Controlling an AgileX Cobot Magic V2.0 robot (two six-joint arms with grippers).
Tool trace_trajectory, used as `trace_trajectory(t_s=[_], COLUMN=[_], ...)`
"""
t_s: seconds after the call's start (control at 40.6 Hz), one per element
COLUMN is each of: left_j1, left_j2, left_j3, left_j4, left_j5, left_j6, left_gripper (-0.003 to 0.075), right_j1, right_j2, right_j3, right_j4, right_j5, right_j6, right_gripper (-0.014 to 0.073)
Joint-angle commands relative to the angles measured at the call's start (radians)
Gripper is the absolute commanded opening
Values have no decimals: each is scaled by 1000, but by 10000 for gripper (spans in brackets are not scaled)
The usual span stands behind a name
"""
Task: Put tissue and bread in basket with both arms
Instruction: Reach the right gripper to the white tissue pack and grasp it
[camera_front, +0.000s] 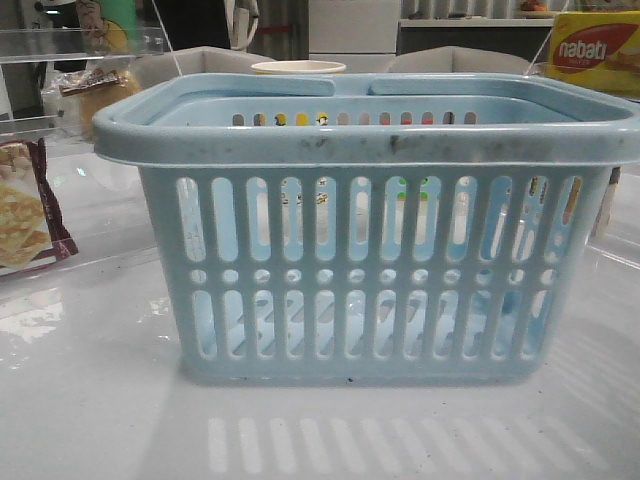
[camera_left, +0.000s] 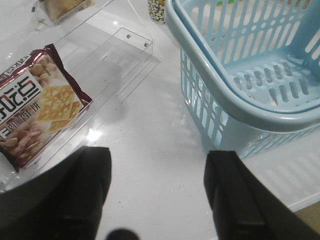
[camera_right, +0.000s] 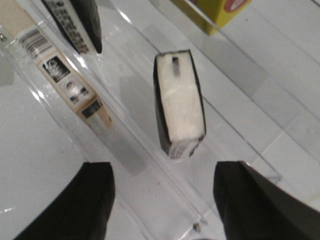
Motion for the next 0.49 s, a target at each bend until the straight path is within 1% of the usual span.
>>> trace_trajectory(t_s=[0.0,0.123,0.172,0.246,0.32,0.369,0.443,0.468], left_j1=[-6,-6,-6,-6,-6,-6,-6,-6], left_j2=[2,2,2,2,2,2,2,2], left_j3=[-31,-31,-31,-31,-31,-31,-31,-31], left_j4=[-13,-15,-15,-15,-15,-15,-15,-15], left_j5=[-72,-72,-72,-72,-72,-72,-72,-72], left_j6=[2,2,2,2,2,2,2,2], left_gripper=[452,452,452,452,452,452,452,452], right_j1=[-6,-6,-6,-6,-6,-6,-6,-6], right_j2=[-5,31,41,51,55,55,49,45], right_j3=[-39,-39,-39,-39,-39,-39,-39,-39], right_j4=[-17,-34,-44,-56,-59,-59,-59,-59], right_j5=[-155,-219,-237,-252,-254,-255,-257,-256], right_j6=[2,2,2,2,2,2,2,2], right_gripper=[538,535,512,424,299,232,160,150])
